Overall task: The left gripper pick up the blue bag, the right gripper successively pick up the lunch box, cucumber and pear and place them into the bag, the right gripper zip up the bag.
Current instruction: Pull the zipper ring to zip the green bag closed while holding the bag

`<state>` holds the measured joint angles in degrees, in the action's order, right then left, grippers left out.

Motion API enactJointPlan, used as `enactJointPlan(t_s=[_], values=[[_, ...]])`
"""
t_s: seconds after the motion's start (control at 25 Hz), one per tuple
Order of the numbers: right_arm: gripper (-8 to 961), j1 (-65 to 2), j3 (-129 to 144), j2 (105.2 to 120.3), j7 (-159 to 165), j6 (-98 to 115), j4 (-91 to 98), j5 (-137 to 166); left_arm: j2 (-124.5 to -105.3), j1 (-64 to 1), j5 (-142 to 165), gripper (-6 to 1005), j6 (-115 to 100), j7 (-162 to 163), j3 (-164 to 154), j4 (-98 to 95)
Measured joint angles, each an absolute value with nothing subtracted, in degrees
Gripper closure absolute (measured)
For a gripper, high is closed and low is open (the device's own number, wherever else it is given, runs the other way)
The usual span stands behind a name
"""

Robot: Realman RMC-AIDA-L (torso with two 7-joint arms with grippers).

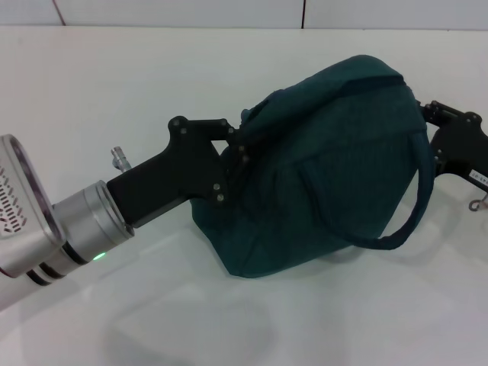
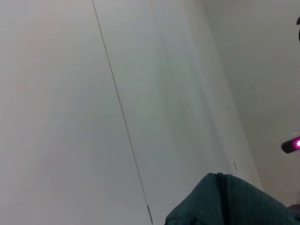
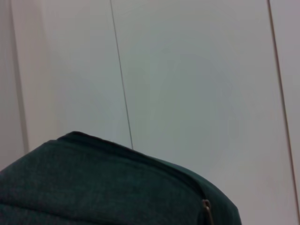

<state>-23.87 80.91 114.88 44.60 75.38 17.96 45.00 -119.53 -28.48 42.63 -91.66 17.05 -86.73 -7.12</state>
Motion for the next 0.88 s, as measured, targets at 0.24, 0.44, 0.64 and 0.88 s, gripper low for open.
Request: enactJointPlan(t_s=[0.24, 0.44, 0.64, 0.88], values=[[548, -24.0, 81.1, 115.03, 44.4, 74.8, 20.3, 46.0, -119.52, -28.5, 42.6, 953, -91.4, 17.0, -86.4, -7.1], [538, -24.4, 81.4, 115.18, 44.1, 74.7, 21.4, 47.0, -119.46, -28.4, 42.6, 953, -91.2, 16.3, -86.4, -7.1], [532, -24.5, 81.8, 115.23, 44.1, 74.8, 22.1, 47.2, -119.44, -28.2, 42.6, 953, -91.2, 16.2, -86.3, -7.1], [547, -23.6, 81.8, 115.31, 44.3, 75.4, 22.2, 47.2, -119.44, -27.9, 42.6, 953, -91.1, 16.2, -86.3, -7.1]])
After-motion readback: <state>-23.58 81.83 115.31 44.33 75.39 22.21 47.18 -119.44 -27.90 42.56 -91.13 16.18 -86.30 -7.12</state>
